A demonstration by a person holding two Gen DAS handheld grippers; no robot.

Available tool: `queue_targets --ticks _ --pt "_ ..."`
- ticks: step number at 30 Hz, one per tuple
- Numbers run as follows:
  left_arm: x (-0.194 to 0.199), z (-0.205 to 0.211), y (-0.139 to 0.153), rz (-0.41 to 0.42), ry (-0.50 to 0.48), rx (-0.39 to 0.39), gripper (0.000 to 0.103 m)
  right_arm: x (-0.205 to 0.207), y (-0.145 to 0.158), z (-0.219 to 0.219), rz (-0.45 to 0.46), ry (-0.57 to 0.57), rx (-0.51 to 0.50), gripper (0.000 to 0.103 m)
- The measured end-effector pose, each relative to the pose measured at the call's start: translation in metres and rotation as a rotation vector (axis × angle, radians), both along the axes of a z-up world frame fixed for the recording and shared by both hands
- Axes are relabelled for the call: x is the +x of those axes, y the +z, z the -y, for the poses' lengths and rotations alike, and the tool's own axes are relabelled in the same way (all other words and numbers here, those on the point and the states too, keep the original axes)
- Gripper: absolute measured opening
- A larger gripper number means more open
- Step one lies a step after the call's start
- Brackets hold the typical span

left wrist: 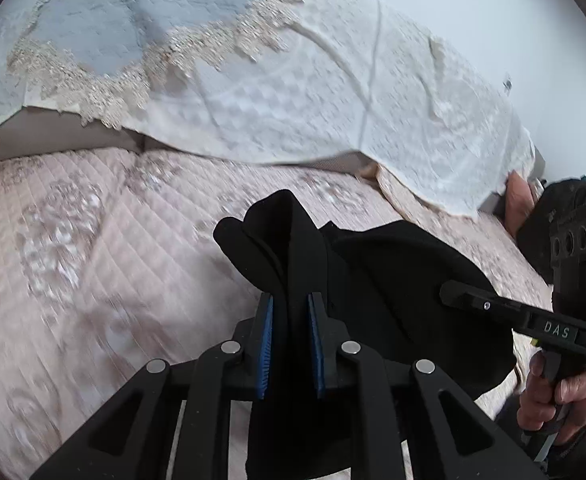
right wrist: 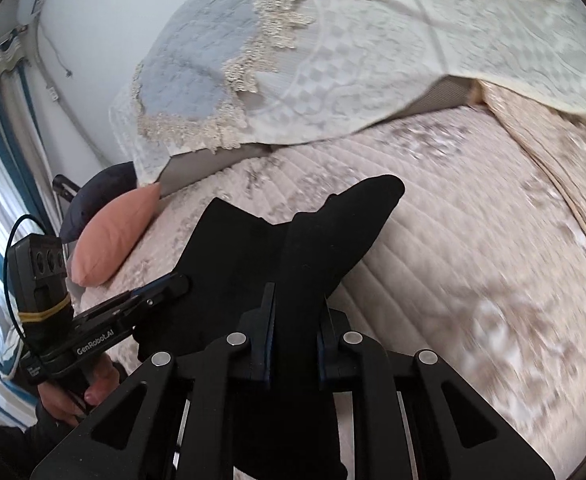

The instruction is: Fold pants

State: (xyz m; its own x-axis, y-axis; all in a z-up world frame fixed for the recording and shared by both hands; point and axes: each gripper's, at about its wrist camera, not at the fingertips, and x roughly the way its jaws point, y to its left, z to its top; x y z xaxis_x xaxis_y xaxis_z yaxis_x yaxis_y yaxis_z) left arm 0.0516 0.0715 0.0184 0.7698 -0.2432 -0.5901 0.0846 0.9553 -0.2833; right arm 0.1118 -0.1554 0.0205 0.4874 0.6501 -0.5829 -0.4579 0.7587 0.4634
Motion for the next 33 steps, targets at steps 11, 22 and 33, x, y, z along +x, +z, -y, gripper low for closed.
queue_targets --ticks 11,22,33 --pt "0.064 -0.057 0.005 0.041 0.066 0.048 0.018 0.076 0.0 -0.053 0.035 0.061 0.039 0.015" --pt "0.102 -0.088 -0.059 -0.074 0.116 0.074 0.018 0.126 -0.071 -0.068 -0.113 0.042 -0.039 0.024" --pt "0.082 -0.092 -0.068 -0.148 0.182 0.157 0.018 0.109 -0.056 -0.045 -0.049 -0.08 -0.149 0.039"
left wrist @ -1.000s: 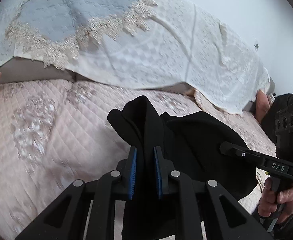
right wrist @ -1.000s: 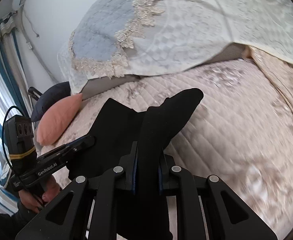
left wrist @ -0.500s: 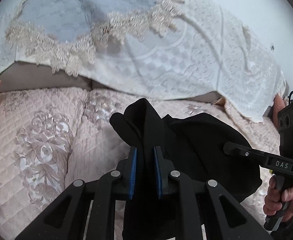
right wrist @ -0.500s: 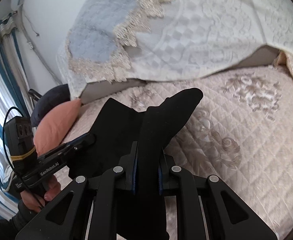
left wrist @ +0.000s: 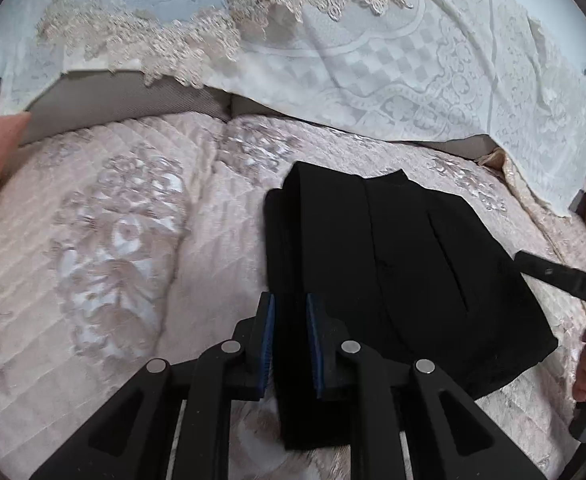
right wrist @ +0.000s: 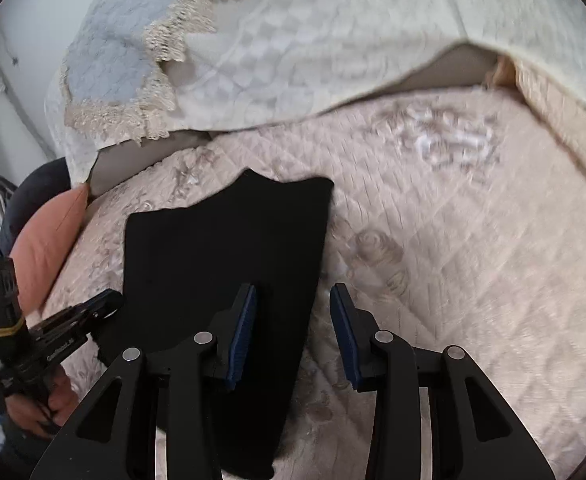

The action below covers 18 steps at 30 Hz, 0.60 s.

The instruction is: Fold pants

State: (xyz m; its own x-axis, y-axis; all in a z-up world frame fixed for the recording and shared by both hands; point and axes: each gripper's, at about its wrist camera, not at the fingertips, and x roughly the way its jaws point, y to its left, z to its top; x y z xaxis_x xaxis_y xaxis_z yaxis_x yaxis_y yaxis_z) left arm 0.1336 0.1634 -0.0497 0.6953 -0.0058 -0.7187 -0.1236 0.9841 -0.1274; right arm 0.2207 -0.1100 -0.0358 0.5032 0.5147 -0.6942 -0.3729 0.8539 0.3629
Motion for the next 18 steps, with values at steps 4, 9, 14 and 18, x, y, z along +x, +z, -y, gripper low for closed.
queue_targets --ticks 4,9,14,18 --pt "-0.024 0.008 0.02 0.062 0.011 0.05 0.018 -0.028 0.012 -0.018 0.086 0.074 -0.062 0.039" --pt "-0.042 0.035 0.032 0.105 -0.057 0.057 0.018 -0.053 0.002 -0.037 0.119 0.14 -0.119 0.039" --pt "-0.034 0.048 0.005 0.036 -0.091 0.044 0.018 -0.053 -0.016 -0.046 0.112 0.152 -0.209 0.039" --pt "-0.035 0.051 -0.001 0.052 -0.091 0.06 0.019 -0.055 -0.021 -0.052 0.132 0.158 -0.264 0.039"
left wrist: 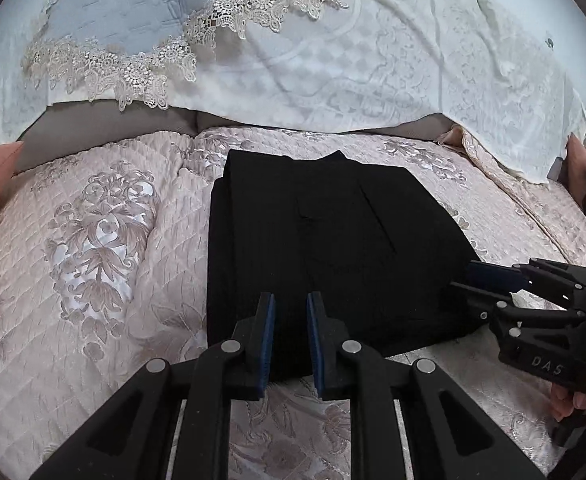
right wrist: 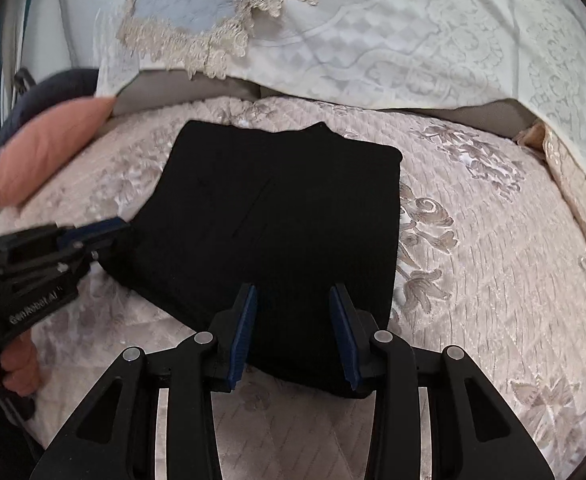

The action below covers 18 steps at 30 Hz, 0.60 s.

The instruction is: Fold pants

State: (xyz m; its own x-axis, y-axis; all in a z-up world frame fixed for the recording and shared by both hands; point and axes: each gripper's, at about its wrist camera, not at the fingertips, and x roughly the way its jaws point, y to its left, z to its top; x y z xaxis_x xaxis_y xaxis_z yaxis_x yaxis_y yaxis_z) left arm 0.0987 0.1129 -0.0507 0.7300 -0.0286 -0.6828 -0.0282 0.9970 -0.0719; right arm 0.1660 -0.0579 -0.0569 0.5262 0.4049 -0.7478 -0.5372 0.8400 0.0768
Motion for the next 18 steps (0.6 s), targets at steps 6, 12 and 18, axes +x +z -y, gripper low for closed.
queue_targets --ticks 6,12,18 --pt "-0.009 0.003 0.018 -0.023 0.054 0.013 0.019 -0.009 0.018 0.007 -0.003 -0.023 0.028 0.039" --pt "-0.042 0.012 0.032 -0.027 0.085 -0.014 0.019 -0.041 0.037 0.021 -0.01 -0.031 0.07 0.04" --pt "-0.071 0.024 0.036 -0.043 0.092 -0.026 0.025 -0.071 0.042 0.03 -0.012 -0.035 0.079 0.049"
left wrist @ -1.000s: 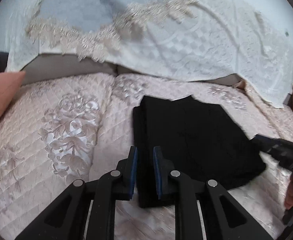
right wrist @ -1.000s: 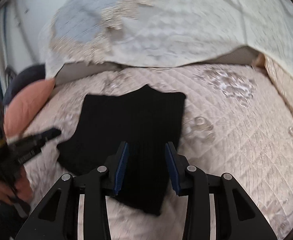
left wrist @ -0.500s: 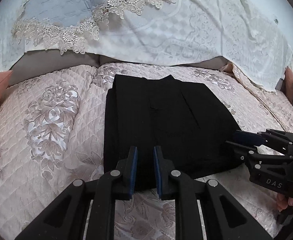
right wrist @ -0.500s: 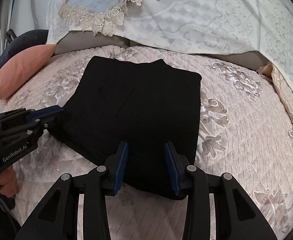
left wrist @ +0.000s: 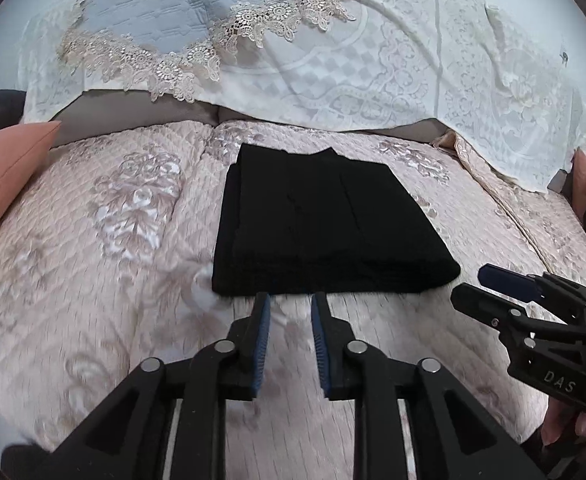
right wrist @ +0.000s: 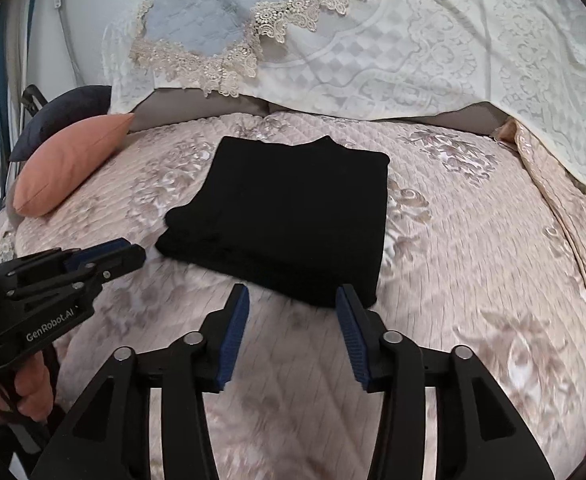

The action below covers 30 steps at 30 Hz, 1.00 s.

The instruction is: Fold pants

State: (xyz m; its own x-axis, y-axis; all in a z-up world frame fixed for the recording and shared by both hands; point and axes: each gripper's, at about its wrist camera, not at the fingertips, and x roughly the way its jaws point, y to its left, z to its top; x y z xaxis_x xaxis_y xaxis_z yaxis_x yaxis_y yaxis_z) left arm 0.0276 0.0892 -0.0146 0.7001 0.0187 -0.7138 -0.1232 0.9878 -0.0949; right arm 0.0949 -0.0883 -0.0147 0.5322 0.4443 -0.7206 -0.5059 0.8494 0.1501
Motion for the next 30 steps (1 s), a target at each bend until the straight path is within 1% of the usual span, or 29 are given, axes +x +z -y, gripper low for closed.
queue_targets --ticks 5,7,12,15,21,30 --pt "-0.017 0.009 -0.002 -0.013 -0.003 -0.002 0.026 -0.021 -0.001 0.003 0.006 -0.009 -0.011 0.049" --pt "-0.021 0.012 -0.004 -0.017 -0.009 0.004 0.028 -0.027 -0.001 0.002 0.011 -0.005 -0.017 0.049" --pt "-0.025 0.016 -0.01 -0.026 -0.016 0.014 0.031 -0.039 -0.007 -0.005 0.043 0.006 -0.061 0.049" --pt "-0.023 0.016 -0.018 -0.038 -0.025 0.013 0.031 -0.038 -0.014 -0.008 0.046 0.006 -0.081 0.049" --pt "-0.017 0.012 -0.036 -0.074 -0.005 0.016 0.031 -0.029 -0.026 -0.008 0.023 -0.007 -0.096 0.049" --pt "-0.012 0.011 -0.044 -0.089 0.002 0.02 0.031 -0.026 -0.03 -0.011 0.016 -0.009 -0.1 0.049"
